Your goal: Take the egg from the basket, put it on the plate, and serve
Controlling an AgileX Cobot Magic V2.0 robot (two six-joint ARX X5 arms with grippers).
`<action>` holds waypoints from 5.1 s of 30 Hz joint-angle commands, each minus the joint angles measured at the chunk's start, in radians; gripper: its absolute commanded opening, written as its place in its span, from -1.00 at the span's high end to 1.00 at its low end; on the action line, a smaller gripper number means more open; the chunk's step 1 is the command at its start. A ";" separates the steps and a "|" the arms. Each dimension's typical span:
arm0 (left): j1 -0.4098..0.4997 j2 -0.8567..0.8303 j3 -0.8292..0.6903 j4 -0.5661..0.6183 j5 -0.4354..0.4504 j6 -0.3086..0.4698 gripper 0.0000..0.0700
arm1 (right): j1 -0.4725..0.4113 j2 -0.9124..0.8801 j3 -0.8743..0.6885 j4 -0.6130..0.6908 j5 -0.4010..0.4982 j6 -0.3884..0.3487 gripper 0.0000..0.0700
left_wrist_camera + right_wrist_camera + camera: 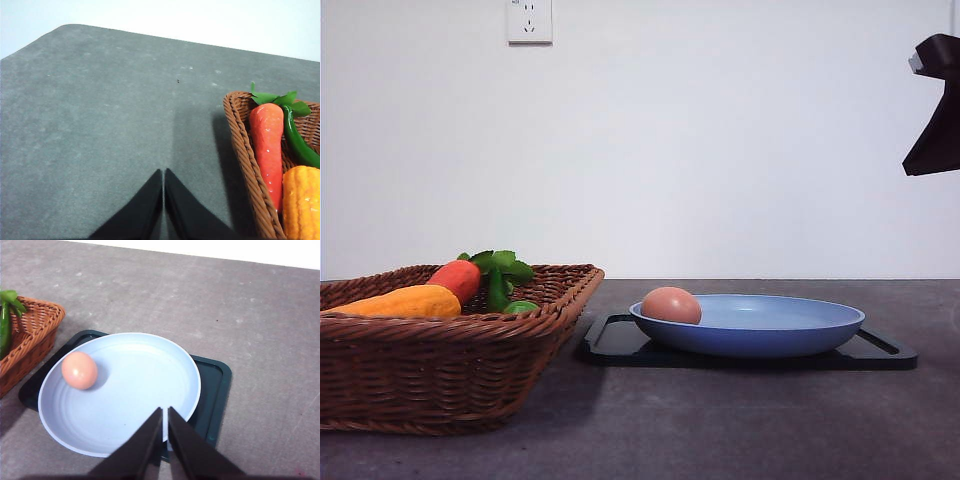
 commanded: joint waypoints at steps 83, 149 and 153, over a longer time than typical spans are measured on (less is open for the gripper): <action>0.002 -0.002 -0.018 -0.007 0.000 -0.003 1.00 | -0.404 -0.651 -0.346 -0.051 -0.180 -0.086 1.00; 0.002 -0.002 -0.018 -0.007 0.000 -0.003 1.00 | -0.404 -0.651 -0.346 -0.051 -0.180 -0.086 1.00; 0.002 -0.002 -0.018 -0.007 0.000 -0.003 1.00 | -0.404 -0.651 -0.346 -0.051 -0.180 -0.086 1.00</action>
